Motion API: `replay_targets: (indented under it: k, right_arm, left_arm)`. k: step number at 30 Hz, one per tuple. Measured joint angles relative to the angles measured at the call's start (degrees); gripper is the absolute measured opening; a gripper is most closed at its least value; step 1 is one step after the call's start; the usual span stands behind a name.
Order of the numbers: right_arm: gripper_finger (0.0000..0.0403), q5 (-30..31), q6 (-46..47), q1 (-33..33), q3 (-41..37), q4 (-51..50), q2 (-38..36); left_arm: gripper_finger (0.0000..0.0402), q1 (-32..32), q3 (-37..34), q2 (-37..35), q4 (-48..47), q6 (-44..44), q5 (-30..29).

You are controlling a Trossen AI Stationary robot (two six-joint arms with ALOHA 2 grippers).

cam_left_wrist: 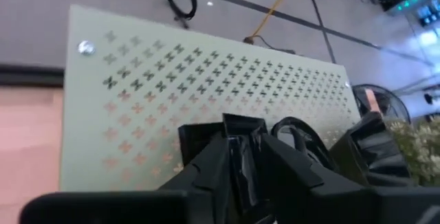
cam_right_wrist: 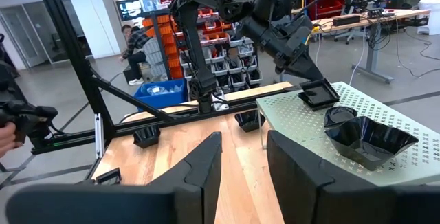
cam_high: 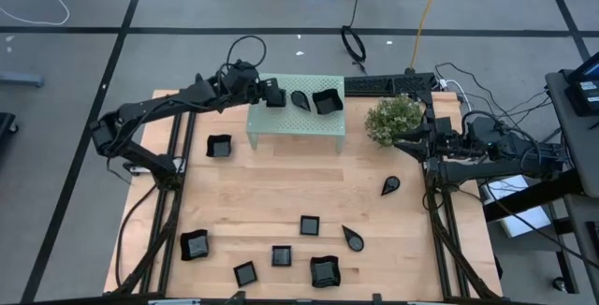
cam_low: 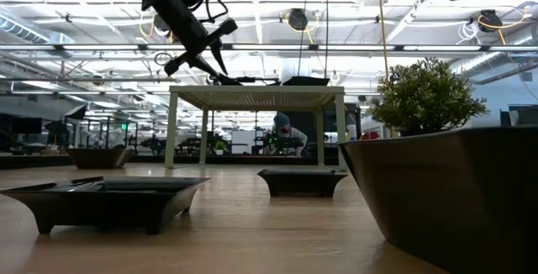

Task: Pick & Place Mini shaped plates
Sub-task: Stack the black square plate on top of the other black square plate on the shelf

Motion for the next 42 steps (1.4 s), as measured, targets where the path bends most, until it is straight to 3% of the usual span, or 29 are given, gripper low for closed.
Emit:
replay_targets:
  k: [14,22,26,34,42]
  right_arm:
    - [0.0105,0.0,0.0,0.0,-0.01,0.01,0.0]
    - [0.0105,0.0,-0.01,0.0,-0.01,0.02,0.0]
    - [0.0105,0.0,-0.01,0.0,0.0,0.0,0.0]
    - [0.0105,-0.01,-0.01,0.0,0.0,-0.01,0.0]
    - [0.0105,-0.01,0.01,0.0,0.02,-0.01,0.0]
  left_arm:
    - [0.0118,-3.23,-0.04,-9.57,-2.89,15.64,1.87]
    - [0.0118,-11.52,-0.02,-12.11,-17.23,16.93,9.85]
    - [0.0118,-17.19,-0.04,-11.13,-22.99,17.62,10.35]
    - [0.0118,-28.79,-0.11,-9.84,-23.87,7.35,8.94]
    - [0.0118,-42.25,0.0,-3.26,-15.54,-4.0,2.95]
